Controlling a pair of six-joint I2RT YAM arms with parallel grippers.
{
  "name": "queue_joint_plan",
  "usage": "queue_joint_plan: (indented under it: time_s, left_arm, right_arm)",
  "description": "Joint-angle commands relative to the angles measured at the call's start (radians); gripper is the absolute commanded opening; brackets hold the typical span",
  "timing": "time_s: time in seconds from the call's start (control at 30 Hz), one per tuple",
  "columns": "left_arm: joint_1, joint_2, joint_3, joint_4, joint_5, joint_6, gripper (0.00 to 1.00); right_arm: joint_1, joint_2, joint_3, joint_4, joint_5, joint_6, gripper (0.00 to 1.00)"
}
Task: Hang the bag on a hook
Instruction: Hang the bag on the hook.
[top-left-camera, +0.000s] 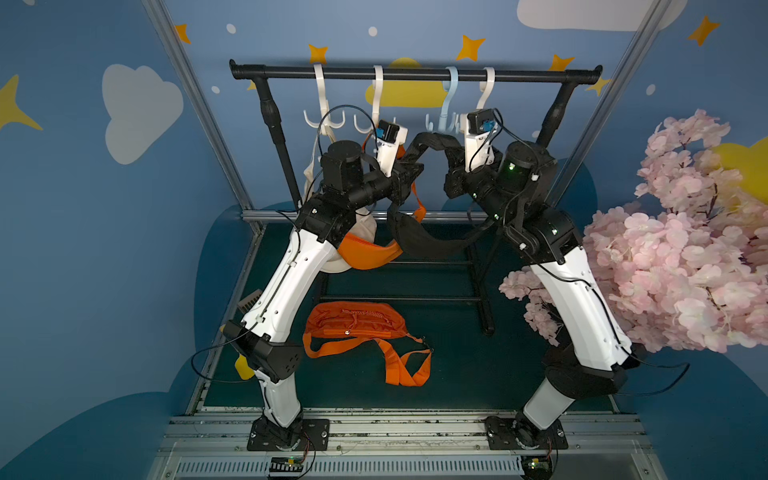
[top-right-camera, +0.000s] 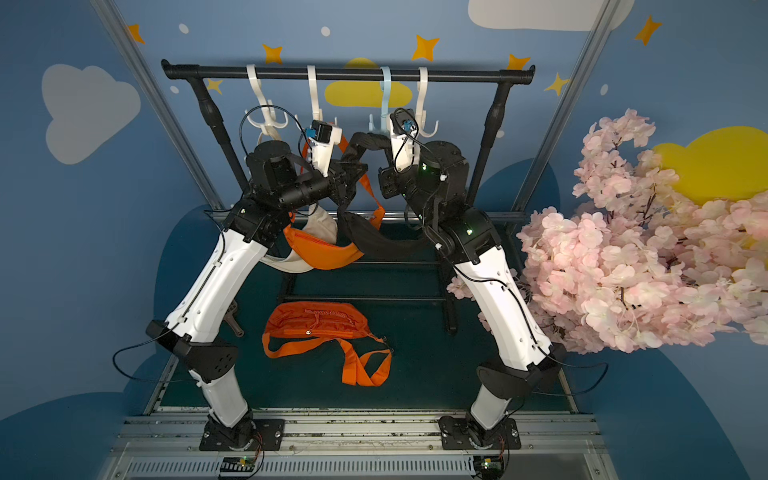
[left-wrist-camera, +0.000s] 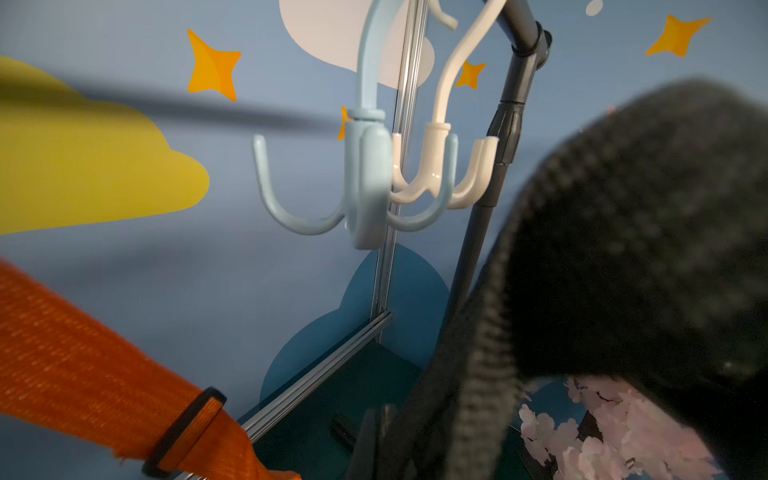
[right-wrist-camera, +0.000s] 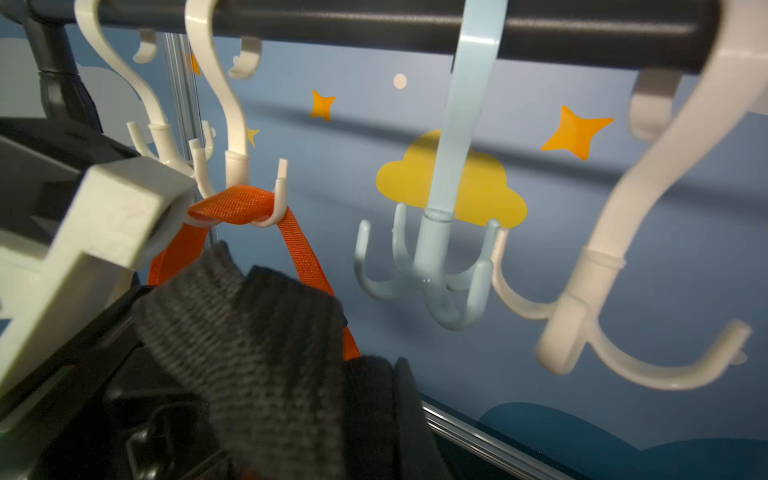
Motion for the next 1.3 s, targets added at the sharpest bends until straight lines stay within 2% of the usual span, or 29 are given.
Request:
queue_joint_plan:
  time_s: [0.0,0.37,0.63,0.9,1.27]
  left_arm:
    - [0.002,0.028,0.105,-0.080,0.015,-0.030,0.04]
    - [0.018,0.128,0.283,-0.110,0.018,-0.093,0.04]
    - [0.035,0.236,0.408,-0.122,0.053,-0.178,0.04]
    - [0.071,0.292,0.432,-0.074,0.091,-0.275,0.04]
    - [0.084,0.306,0.429,-0.113,0.120,-0.264,0.04]
  right_arm:
    - [-0.003,0.030,0.085,0.008,0.028,-0.015,0.00]
    - [-0.003,0.106,0.165,0.083,0.025,0.001,0.00]
    - [-0.007,0.192,0.251,0.124,0.080,0.042,0.00]
    - [-0.057,0.249,0.285,0.126,0.088,0.137,0.00]
    - [-0.072,0.224,0.224,0.052,0.033,0.148,0.00]
